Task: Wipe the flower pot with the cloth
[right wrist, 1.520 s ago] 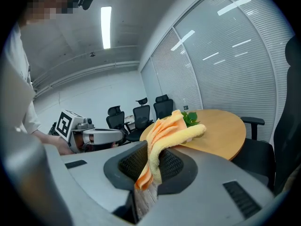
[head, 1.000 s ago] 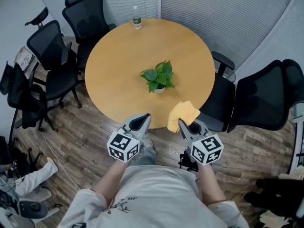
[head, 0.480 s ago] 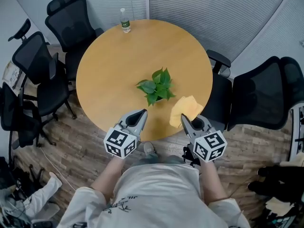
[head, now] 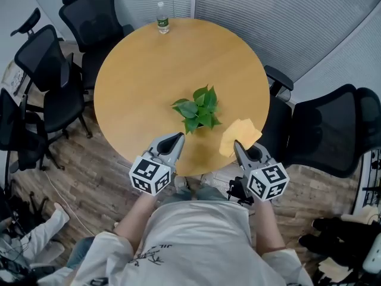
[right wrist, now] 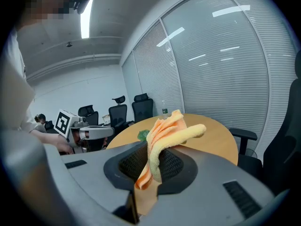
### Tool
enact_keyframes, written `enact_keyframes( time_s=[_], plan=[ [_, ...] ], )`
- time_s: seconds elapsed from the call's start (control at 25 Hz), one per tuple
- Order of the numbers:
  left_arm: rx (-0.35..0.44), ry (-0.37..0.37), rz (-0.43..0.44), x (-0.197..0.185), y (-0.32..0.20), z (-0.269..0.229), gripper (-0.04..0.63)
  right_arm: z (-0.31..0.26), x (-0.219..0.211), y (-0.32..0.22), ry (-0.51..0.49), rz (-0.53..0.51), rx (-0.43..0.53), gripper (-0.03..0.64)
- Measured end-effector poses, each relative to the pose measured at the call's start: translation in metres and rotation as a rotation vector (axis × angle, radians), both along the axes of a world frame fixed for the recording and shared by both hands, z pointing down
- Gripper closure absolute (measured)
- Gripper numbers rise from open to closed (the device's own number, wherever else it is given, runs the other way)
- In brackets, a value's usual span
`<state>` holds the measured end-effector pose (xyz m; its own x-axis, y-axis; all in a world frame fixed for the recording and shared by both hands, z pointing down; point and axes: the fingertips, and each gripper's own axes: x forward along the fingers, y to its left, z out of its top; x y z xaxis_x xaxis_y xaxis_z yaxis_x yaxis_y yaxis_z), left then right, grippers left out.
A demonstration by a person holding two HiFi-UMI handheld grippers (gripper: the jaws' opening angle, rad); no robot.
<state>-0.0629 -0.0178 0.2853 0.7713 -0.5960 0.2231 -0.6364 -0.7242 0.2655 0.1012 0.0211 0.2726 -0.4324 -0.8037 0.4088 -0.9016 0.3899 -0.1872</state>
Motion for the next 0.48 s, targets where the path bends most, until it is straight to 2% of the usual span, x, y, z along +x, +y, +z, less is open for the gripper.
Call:
enact_keyframes(
  time_s=[0.24,0.48],
  plan=[
    [-0.008,-0.031,-0.066,-0.005,-0.006,0.003,0.586,0.003,0.017,-0.029,0.014,-0.031,0.004,0.566],
    [-0.004,-0.051,-0.096,-0.003,-0.01,0.014,0.586,0.022,0.025,-0.041,0.031,-0.062,-0.022,0.566]
  ],
)
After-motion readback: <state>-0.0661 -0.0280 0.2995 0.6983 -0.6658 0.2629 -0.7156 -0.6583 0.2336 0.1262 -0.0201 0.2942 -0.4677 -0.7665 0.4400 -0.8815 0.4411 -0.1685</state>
